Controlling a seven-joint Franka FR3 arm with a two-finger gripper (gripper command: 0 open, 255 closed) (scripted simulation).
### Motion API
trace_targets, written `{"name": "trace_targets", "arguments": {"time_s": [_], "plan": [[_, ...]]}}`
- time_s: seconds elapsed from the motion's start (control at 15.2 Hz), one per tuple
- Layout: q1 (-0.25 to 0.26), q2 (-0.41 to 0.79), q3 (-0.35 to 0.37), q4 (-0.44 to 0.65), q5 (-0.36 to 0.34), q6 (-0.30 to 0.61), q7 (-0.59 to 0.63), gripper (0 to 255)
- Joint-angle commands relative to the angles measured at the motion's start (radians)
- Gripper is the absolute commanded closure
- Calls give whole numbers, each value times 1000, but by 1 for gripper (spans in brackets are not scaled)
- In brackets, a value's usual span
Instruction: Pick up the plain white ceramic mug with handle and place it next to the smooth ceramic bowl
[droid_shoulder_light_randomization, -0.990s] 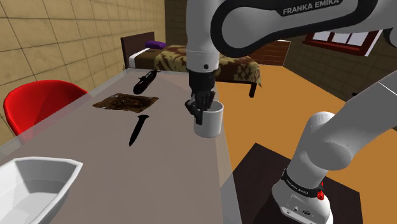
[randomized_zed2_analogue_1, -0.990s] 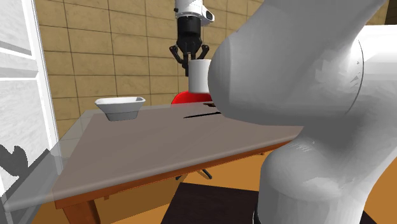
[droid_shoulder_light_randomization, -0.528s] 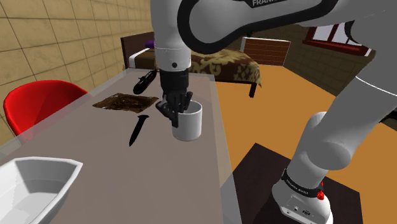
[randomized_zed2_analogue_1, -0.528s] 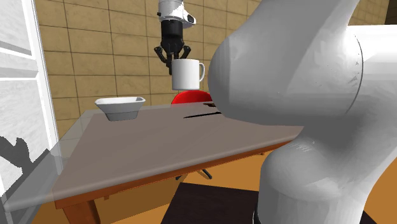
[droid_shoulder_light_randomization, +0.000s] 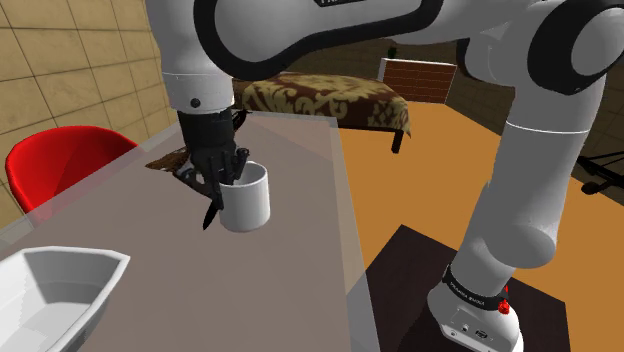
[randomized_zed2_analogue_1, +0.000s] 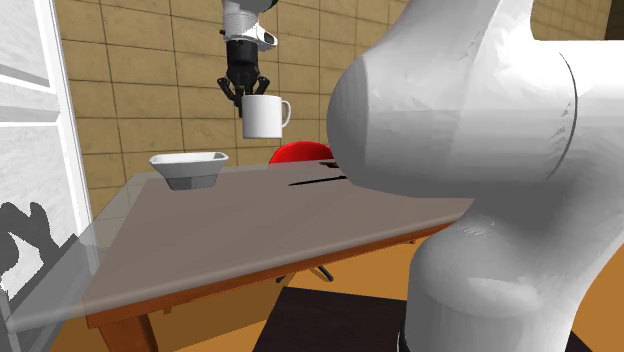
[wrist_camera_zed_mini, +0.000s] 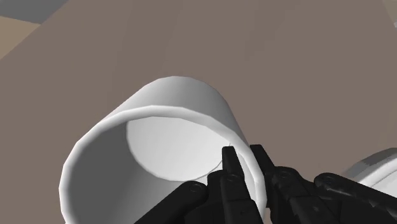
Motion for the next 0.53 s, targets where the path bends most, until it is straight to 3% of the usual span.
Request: {"name": "trace_targets", "arguments": {"time_s": [0.0,0.26,0.4,0.46], "plan": [[36,104,7,116,-60,-31,46,255],[152,314,-2,392,-170,-126,116,255],[237,442,-20,589,-226,-201,136,255],[233,437,-23,569,-223,-185,136,255]]}}
